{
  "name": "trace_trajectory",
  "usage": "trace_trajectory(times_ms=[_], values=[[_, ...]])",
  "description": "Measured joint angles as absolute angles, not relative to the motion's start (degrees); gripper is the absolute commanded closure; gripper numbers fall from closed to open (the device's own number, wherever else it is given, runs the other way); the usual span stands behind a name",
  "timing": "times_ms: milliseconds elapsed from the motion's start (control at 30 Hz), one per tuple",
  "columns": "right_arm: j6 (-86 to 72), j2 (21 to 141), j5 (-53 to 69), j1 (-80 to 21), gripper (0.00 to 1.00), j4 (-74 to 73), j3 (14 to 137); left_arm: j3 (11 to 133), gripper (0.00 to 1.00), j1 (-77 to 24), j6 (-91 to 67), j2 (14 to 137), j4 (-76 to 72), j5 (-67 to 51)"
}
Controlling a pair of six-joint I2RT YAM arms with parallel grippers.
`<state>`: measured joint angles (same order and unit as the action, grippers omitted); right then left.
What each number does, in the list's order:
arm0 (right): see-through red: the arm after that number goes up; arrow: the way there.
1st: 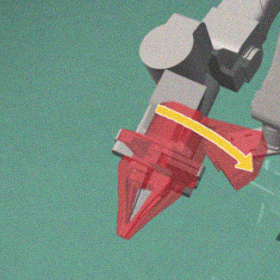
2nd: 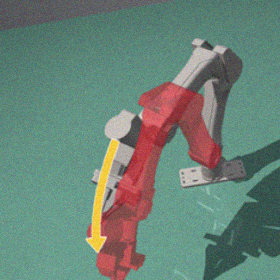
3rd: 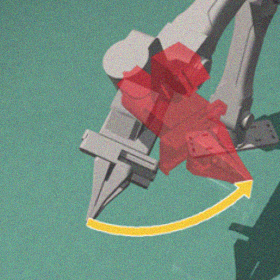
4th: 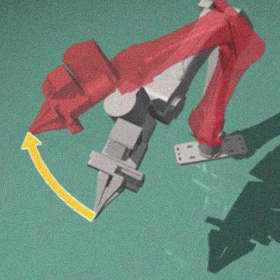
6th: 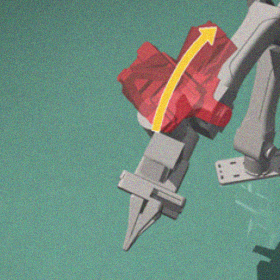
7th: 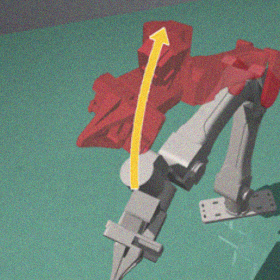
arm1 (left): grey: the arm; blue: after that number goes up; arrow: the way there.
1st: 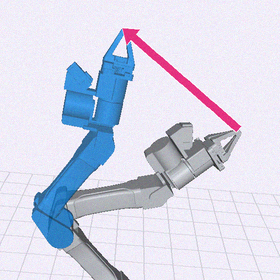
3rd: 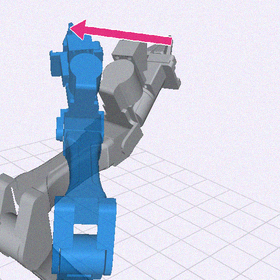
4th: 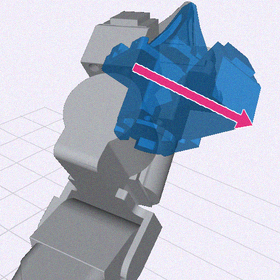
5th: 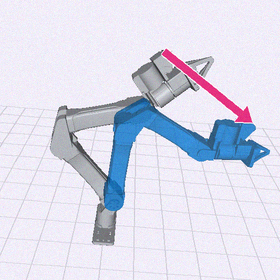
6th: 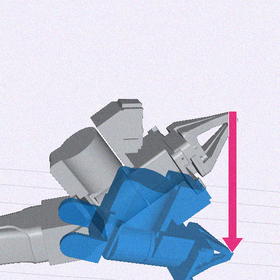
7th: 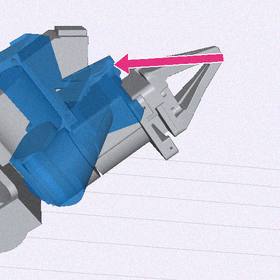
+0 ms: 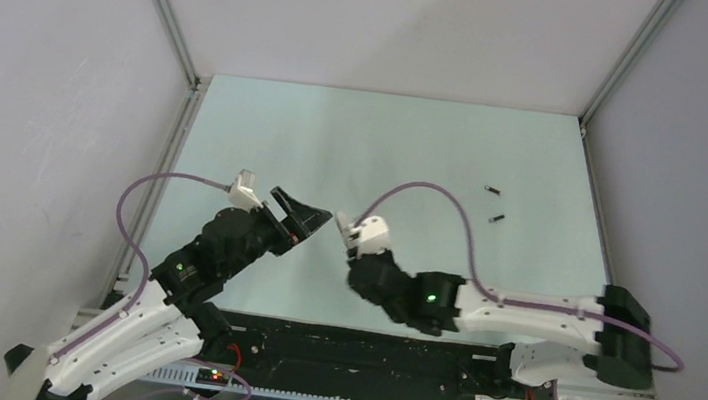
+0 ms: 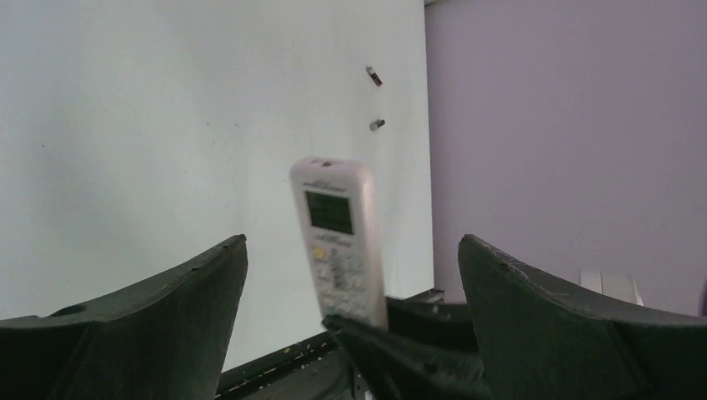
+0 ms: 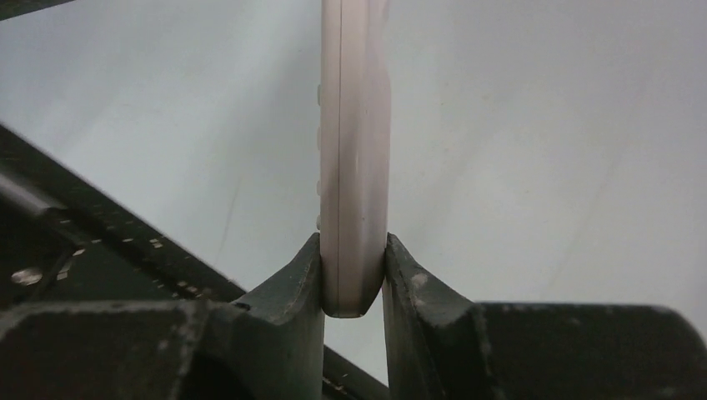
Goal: Load the batteries into the remote control
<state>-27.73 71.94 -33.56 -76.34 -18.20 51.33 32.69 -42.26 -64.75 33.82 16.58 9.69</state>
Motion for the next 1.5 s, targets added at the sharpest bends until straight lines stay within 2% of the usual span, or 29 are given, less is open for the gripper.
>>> trace_trajectory(times_ms=[133, 233, 467, 767, 967, 1033, 1067, 1100, 1133, 1200, 1267, 1300, 1400, 1467, 1500], values=[[-25.8, 84.03, -46.22, -83.24, 1.0, -26.55, 62.48, 32.69, 0.01, -42.26, -67.18, 36.71, 15.25, 8.62], [-25.06, 88.88, -52.31, -86.43, 1.0, -30.48, 64.69, 32.69, 0.03, -42.26, -68.25, 39.48, 15.0, 7.05], [-24.18, 90.54, -62.63, -88.97, 1.0, -36.42, 66.22, 32.16, 0.13, -42.26, -69.63, 42.35, 14.98, 4.21], [-17.3, 92.4, -66.28, -90.89, 1.0, -31.38, 67.05, 32.01, 0.25, -42.26, -70.15, 43.83, 14.2, 3.11], [-12.97, 93.3, -66.43, -91.02, 1.0, -26.74, 67.07, 32.01, 0.49, -42.26, -70.57, 44.14, 14.02, 2.31], [-11.99, 93.32, -66.24, -91.0, 1.0, -25.82, 67.09, 32.01, 0.65, -42.26, -70.63, 44.12, 13.47, 2.2], [-11.77, 93.34, -66.13, -91.0, 1.0, -25.65, 67.09, 32.01, 0.7, -42.26, -70.78, 44.1, 13.21, 2.15], [-11.55, 93.34, -65.93, -91.0, 1.0, -25.5, 67.09, 31.99, 0.83, -42.26, -70.96, 44.07, 12.58, 1.85], [-11.14, 93.45, -66.11, -90.94, 1.0, -25.56, 67.09, 31.99, 0.86, -42.26, -71.13, 44.03, 12.23, 1.69], [-10.15, 93.95, -66.46, -90.89, 0.96, -25.93, 67.09, 31.99, 0.95, -42.26, -71.99, 44.01, 12.08, 1.54], [-9.54, 94.78, -66.87, -90.89, 0.86, -26.15, 67.09, 31.9, 0.99, -42.26, -72.55, 44.12, 12.36, 1.5], [-9.5, 94.98, -66.94, -90.91, 0.74, -26.24, 67.09, 31.77, 1.0, -42.26, -72.58, 44.27, 12.71, 1.45], [-10.15, 95.04, -66.61, -90.91, 0.54, -26.87, 67.09, 31.62, 1.0, -42.26, -72.51, 44.6, 12.58, 1.04], [-12.01, 94.96, -66.19, -91.0, 0.36, -27.22, 67.09, 31.44, 1.0, -42.26, -71.88, 44.58, 11.7, 0.1], [-13.06, 94.76, -66.0, -91.09, 0.33, -27.18, 67.09, 31.14, 1.0, -42.26, -71.48, 44.53, 10.9, -0.36]])
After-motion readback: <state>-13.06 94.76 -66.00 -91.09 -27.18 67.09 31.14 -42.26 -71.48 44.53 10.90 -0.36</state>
